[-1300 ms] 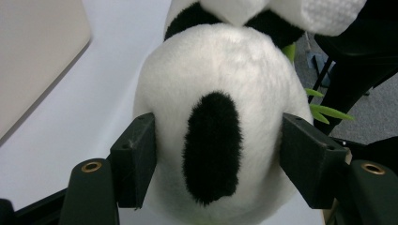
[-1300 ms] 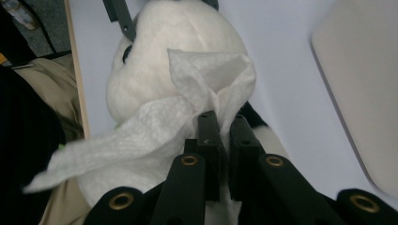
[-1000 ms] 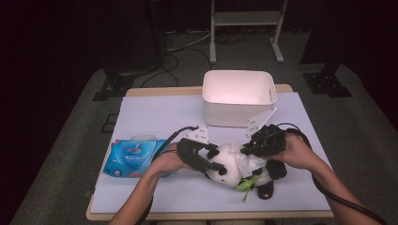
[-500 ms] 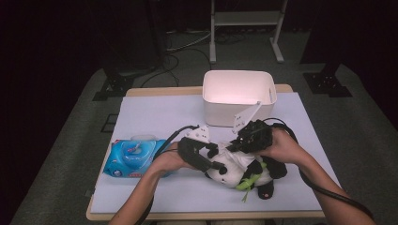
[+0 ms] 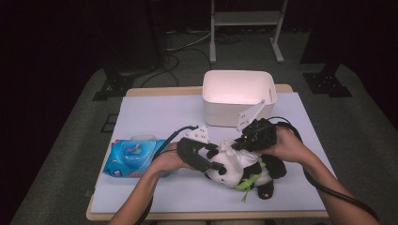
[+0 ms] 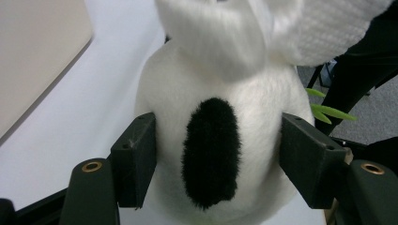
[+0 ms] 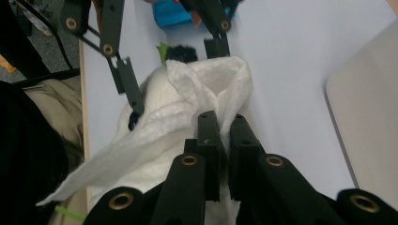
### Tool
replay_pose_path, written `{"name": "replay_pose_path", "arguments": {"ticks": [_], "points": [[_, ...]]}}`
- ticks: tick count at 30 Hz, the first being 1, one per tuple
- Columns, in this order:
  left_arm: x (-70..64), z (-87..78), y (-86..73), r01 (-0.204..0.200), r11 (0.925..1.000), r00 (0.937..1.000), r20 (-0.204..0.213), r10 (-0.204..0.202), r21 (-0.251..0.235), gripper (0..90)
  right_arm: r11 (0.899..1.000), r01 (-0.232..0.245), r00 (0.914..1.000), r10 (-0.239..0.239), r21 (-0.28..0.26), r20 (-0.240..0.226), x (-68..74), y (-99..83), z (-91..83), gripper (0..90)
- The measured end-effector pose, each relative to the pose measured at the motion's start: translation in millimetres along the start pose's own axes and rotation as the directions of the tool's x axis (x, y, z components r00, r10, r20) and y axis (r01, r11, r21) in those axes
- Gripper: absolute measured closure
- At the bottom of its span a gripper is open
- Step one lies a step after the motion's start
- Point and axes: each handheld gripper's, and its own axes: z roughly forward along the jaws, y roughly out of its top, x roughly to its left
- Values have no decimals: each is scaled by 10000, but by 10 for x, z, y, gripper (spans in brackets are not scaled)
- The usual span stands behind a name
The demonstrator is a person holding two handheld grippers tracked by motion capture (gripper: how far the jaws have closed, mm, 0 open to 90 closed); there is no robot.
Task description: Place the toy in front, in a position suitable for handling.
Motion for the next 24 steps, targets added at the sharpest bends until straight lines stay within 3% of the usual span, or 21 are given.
{"name": "replay_pose_path", "arguments": {"ticks": [11, 18, 24], "points": [[25, -12, -46, 115, 9999, 9999, 82, -115, -6, 322, 9971, -747, 9963, 740, 128, 428, -47, -398, -211, 848], [30, -9, -54, 390, 9992, 9992, 89, -389, -68, 319, 9959, -900, 9940, 903, -78, 609, -26, -548, -341, 847], [46, -14, -56, 375, 9993, 9992, 117, -375, -18, 316, 9926, -1184, 9910, 1197, -252, 592, -36, -668, -411, 847]]}}
